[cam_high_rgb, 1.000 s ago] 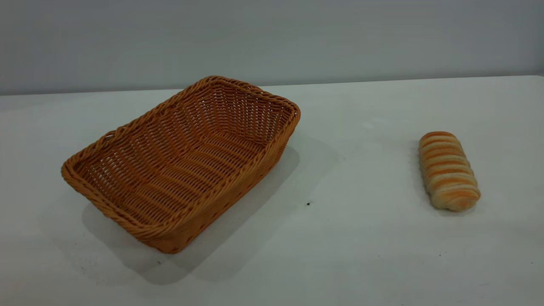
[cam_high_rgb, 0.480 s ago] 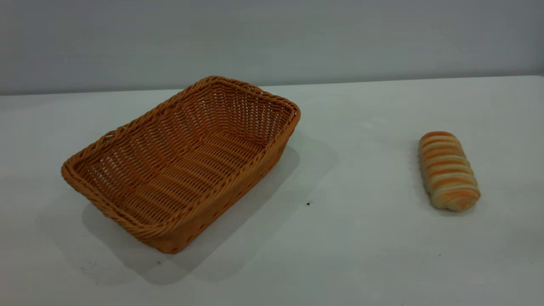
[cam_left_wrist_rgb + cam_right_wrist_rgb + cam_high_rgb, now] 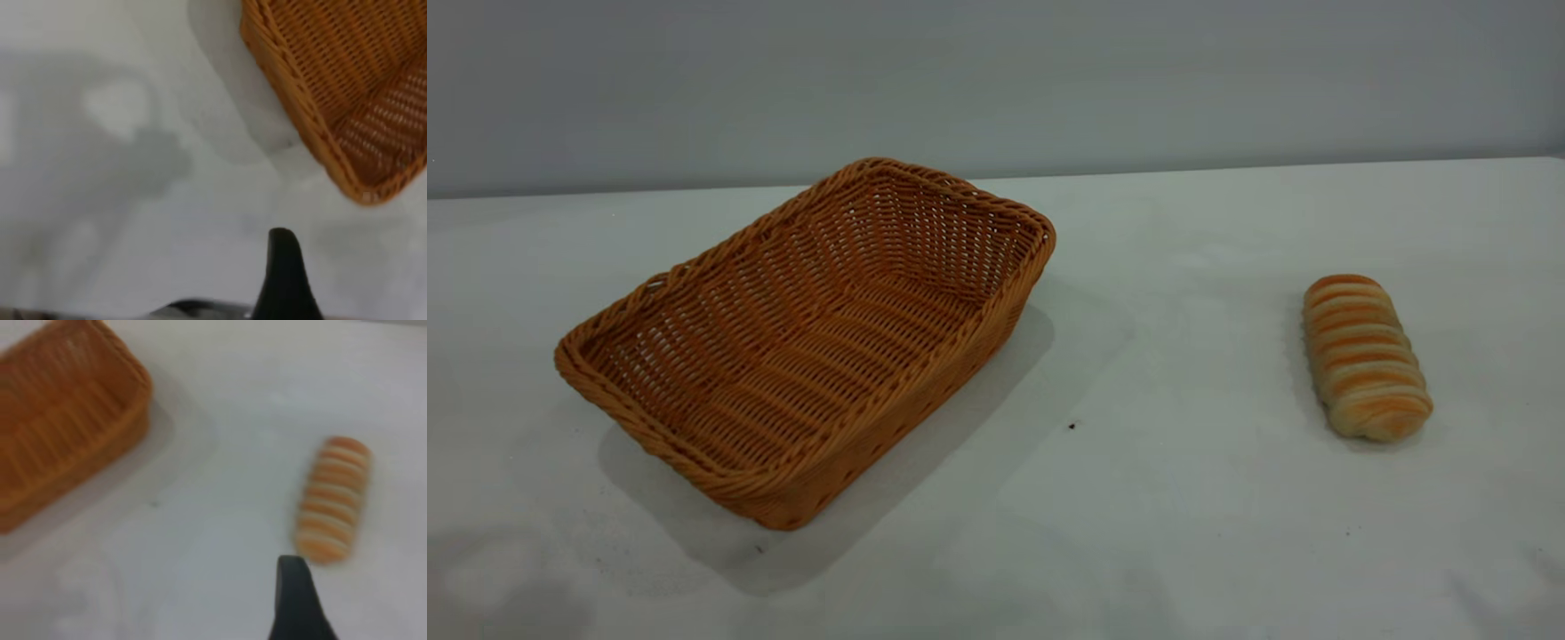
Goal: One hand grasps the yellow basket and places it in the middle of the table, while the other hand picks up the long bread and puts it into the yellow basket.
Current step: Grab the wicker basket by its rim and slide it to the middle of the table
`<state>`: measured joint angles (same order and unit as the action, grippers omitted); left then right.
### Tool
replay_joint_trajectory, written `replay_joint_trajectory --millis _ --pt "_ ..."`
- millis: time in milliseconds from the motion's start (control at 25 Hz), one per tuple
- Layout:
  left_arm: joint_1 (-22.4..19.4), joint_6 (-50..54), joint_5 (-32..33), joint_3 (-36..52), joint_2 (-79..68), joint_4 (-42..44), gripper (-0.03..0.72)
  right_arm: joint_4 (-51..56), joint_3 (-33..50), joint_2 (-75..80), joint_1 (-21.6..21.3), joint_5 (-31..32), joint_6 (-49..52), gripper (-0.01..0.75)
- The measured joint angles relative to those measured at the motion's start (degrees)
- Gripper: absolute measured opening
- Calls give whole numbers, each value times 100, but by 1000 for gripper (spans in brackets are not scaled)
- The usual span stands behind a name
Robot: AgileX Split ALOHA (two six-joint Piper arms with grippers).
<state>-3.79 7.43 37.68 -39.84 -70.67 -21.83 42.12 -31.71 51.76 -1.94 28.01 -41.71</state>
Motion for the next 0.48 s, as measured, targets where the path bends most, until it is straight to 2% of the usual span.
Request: replay_joint_trajectory --millis 200,320,480 --pt "156 -296 -1049 -5 -1323 -782 578 2218 0 878 0 -165 -1917 521" --pt "435 -333 -1610 -10 -1993 -1163 576 3290 -4 1190 0 -169 -2951 521" --pt "861 -333 -2328 -39 -2756 -1673 576 4074 -4 1371 0 -152 -3679 521"
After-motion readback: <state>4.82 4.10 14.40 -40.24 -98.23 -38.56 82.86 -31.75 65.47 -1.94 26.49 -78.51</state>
